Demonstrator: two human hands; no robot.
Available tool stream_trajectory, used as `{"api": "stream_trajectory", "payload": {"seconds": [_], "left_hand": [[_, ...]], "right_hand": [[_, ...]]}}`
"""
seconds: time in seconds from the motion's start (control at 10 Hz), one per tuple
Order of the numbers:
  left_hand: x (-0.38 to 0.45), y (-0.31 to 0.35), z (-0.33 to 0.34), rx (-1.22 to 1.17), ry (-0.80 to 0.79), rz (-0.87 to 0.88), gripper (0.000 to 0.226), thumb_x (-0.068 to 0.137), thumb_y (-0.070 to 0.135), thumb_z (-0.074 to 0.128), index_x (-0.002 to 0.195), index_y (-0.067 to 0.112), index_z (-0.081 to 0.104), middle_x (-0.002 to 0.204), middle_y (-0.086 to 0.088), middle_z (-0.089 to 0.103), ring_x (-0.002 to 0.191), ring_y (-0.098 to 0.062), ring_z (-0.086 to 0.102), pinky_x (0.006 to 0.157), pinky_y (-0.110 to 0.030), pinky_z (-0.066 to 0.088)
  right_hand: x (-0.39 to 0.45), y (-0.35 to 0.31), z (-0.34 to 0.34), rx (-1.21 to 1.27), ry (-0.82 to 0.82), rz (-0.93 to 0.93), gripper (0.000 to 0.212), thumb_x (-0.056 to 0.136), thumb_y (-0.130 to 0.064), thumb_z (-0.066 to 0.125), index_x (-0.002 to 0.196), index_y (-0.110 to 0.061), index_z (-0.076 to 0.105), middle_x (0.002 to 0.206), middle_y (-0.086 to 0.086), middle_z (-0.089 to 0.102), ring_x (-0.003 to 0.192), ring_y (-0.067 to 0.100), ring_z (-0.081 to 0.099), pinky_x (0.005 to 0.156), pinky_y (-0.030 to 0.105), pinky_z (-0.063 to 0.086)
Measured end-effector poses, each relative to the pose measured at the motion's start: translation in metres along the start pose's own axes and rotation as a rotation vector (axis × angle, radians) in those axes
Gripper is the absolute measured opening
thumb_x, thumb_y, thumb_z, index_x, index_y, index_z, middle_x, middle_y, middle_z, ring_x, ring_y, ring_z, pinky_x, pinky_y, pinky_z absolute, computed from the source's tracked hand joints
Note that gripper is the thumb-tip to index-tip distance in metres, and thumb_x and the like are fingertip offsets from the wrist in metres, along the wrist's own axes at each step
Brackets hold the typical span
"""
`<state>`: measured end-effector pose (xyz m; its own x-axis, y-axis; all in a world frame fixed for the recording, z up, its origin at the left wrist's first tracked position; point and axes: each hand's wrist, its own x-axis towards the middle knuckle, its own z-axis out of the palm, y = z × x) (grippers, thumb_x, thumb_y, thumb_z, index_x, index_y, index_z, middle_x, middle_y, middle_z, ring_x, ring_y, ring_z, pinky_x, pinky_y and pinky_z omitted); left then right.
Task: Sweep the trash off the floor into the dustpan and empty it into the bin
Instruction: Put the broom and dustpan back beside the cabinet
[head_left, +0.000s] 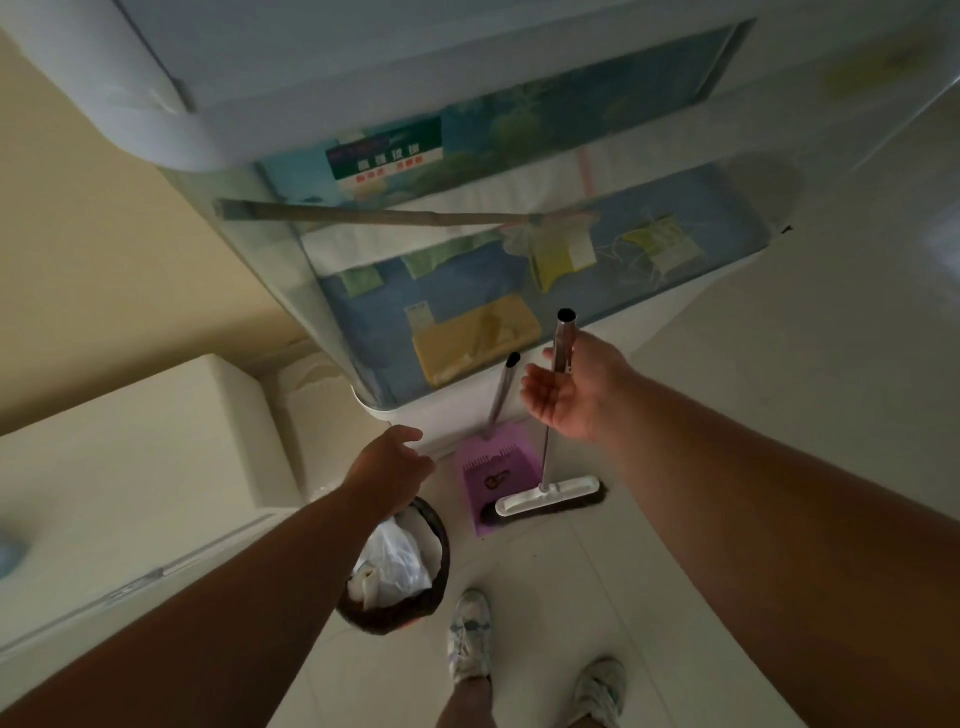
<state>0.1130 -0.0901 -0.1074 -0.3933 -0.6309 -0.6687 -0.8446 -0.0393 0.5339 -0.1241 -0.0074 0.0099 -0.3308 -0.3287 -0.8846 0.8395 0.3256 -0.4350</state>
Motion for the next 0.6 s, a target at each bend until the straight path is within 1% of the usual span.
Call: {"api": "stream_trajectory", "payload": {"seconds": [0.1, 0.2, 0.3, 0.4, 0.5, 0.6], "left_hand": [[-0.003, -0.003, 0.002, -0.050, 0.015, -0.027, 0.044, 0.095, 0.020, 0.077, 0.138, 0.021, 0.065, 0.107, 0.000, 0.077, 0.068, -0.005, 0.065, 0.059, -0.012, 0.043], [-0.007, -0.008, 0.002, -0.053, 0.017, -0.019, 0.038, 0.096, 0.019, 0.077, 0.134, 0.019, 0.067, 0.108, 0.002, 0.074, 0.073, 0.000, 0.061, 0.061, -0.010, 0.042], [-0.007, -0.017, 0.004, -0.079, 0.003, -0.034, 0.040, 0.098, 0.015, 0.076, 0.136, 0.011, 0.066, 0.110, 0.000, 0.074, 0.081, -0.007, 0.065, 0.065, -0.008, 0.044], [-0.015, -0.019, 0.000, -0.063, -0.002, -0.044, 0.042, 0.101, 0.017, 0.072, 0.142, 0.013, 0.065, 0.126, -0.004, 0.071, 0.101, -0.016, 0.065, 0.085, -0.024, 0.050], [-0.018, -0.024, -0.001, -0.126, 0.013, -0.059, 0.046, 0.101, 0.019, 0.071, 0.147, 0.016, 0.062, 0.119, 0.000, 0.066, 0.102, -0.020, 0.065, 0.086, -0.032, 0.052], [-0.022, -0.015, -0.001, -0.140, 0.011, -0.052, 0.046, 0.101, 0.019, 0.071, 0.146, 0.016, 0.062, 0.115, 0.003, 0.067, 0.097, -0.018, 0.066, 0.079, -0.024, 0.051]], "right_hand": [[0.017, -0.011, 0.008, -0.018, 0.020, -0.034, 0.039, 0.101, -0.047, 0.056, 0.110, -0.011, 0.067, 0.093, 0.020, 0.064, 0.075, 0.028, 0.065, 0.078, 0.042, 0.062], [0.028, -0.014, 0.017, -0.032, 0.041, -0.044, 0.038, 0.102, -0.044, 0.050, 0.112, -0.011, 0.065, 0.095, 0.020, 0.064, 0.077, 0.029, 0.066, 0.071, 0.043, 0.063], [0.034, -0.017, 0.021, -0.022, 0.046, -0.040, 0.039, 0.103, -0.047, 0.046, 0.104, -0.012, 0.061, 0.091, 0.020, 0.064, 0.078, 0.030, 0.067, 0.072, 0.045, 0.064], [0.034, -0.021, 0.023, -0.025, 0.046, -0.027, 0.048, 0.103, -0.055, 0.045, 0.104, -0.010, 0.060, 0.099, 0.022, 0.067, 0.087, 0.031, 0.070, 0.075, 0.045, 0.064], [0.031, -0.022, 0.020, -0.001, 0.041, -0.030, 0.057, 0.101, -0.065, 0.041, 0.103, -0.011, 0.061, 0.107, 0.023, 0.070, 0.096, 0.031, 0.072, 0.081, 0.047, 0.063], [0.026, -0.020, 0.012, 0.040, 0.041, -0.027, 0.071, 0.099, -0.070, 0.038, 0.111, -0.003, 0.056, 0.102, 0.022, 0.067, 0.091, 0.030, 0.070, 0.083, 0.047, 0.063]]}}
